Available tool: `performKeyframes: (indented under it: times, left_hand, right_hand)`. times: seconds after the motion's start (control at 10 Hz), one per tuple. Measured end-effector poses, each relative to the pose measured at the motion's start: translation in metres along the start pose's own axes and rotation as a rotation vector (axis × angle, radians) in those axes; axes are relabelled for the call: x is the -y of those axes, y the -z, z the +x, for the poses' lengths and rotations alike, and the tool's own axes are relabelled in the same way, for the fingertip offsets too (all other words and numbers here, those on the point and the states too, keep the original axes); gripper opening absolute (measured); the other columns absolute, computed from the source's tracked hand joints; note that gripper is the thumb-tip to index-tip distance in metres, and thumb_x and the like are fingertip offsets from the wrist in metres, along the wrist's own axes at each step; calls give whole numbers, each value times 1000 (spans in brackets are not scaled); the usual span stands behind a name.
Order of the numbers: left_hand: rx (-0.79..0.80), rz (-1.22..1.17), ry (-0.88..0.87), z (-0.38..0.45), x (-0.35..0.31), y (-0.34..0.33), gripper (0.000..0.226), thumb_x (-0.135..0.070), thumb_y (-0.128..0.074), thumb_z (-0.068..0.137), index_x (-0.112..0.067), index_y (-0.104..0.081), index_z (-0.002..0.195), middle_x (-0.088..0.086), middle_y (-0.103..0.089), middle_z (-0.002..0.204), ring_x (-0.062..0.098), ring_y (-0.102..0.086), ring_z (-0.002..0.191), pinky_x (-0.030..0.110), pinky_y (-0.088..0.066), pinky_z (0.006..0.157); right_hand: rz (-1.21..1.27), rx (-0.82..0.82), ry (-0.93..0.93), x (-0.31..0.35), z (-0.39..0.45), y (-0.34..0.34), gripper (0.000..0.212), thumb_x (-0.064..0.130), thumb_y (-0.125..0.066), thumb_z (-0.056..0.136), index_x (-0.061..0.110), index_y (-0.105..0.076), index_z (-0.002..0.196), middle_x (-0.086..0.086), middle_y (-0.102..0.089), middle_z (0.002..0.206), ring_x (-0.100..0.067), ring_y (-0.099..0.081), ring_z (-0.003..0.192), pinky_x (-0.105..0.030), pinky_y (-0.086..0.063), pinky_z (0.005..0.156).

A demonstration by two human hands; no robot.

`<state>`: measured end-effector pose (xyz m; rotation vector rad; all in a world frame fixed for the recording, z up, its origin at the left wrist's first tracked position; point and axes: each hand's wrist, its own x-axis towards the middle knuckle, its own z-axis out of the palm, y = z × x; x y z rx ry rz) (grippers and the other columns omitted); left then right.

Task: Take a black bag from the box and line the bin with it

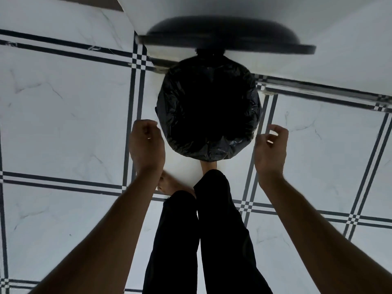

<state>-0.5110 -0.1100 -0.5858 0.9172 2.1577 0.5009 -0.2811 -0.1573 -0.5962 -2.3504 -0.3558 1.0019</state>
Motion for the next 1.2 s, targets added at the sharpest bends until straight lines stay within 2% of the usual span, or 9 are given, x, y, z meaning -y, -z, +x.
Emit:
performKeyframes:
  times: [0.1, 0.2, 0.3, 0.4, 0.6, 0.8, 0.9, 1.1, 1.2]
  left_hand:
    - [-7, -188, -72, -6, -48, 30, 24, -27, -44, 94, -20, -57, 113, -2, -67, 100, 19, -66, 92, 27, -53, 81]
    - [-33, -383, -111, -13, -104, 59, 35, -46, -36, 96, -35, -52, 125, -18, -60, 103, 22, -59, 110, 37, -50, 95]
    - [85, -425, -215, -20, -141, 72, 30, -48, -32, 94, -43, -61, 99, -26, -56, 85, 6, -55, 95, 29, -47, 89]
    - [146, -258, -360, -30, -135, 63, 30, -31, -42, 99, -15, -63, 86, 3, -58, 85, 13, -55, 82, 23, -44, 71]
    - [149, -55, -219, -56, -64, 42, 34, -18, -52, 92, -15, -59, 126, 1, -52, 133, 4, -52, 108, 16, -47, 90]
    - [491, 230, -28, -61, -13, 15, 46, -33, -52, 95, -15, -50, 138, 5, -42, 149, 22, -45, 133, 40, -40, 108]
    - [663, 377, -68, -62, -17, 20, 44, -34, -52, 97, -17, -52, 137, 4, -52, 143, 24, -49, 131, 36, -38, 106]
    - [331, 414, -439, -91, -84, 106, 8, -23, -57, 91, -23, -66, 91, -8, -70, 90, 13, -65, 83, 33, -55, 75]
    - [191, 395, -632, -126, -146, 167, 10, -22, -56, 93, -21, -66, 90, -7, -70, 87, 11, -63, 77, 22, -50, 68]
  right_hand:
    - [140, 70, 70, 54, -27, 17, 44, 33, -40, 99, 38, -31, 141, 6, -59, 97, -15, -62, 81, -36, -52, 81]
    - [324, 44, 112, 112, -49, 35, 50, 36, -30, 100, 45, -24, 149, -2, -57, 118, -18, -63, 91, -34, -53, 86]
    - [314, 65, 209, 144, -60, 43, 49, 47, -34, 95, 46, -39, 144, 0, -51, 144, -22, -55, 128, -45, -48, 107]
    - [215, 112, 260, 144, -64, 41, 42, 44, -43, 94, 35, -57, 132, 6, -58, 135, -16, -55, 125, -45, -49, 105]
    - [107, 57, 155, 78, -75, 35, 34, 19, -53, 92, 26, -62, 124, 2, -63, 125, -16, -64, 107, -9, -49, 75]
    - [-313, 311, 56, 5, -77, 14, 48, 30, -55, 97, 23, -47, 145, 0, -47, 147, -20, -47, 134, -30, -42, 103]
    - [-561, 642, 13, 8, -68, 8, 47, 36, -51, 99, 22, -46, 144, -5, -54, 143, -26, -50, 131, -30, -37, 93]
    - [-728, 544, 400, 104, -114, 60, 39, 22, -47, 99, 14, -54, 137, -6, -59, 138, -24, -56, 125, -35, -43, 100]
    - [-663, 390, 621, 161, -154, 107, 33, 21, -43, 97, 17, -61, 124, -5, -63, 128, -26, -60, 117, -37, -49, 93]
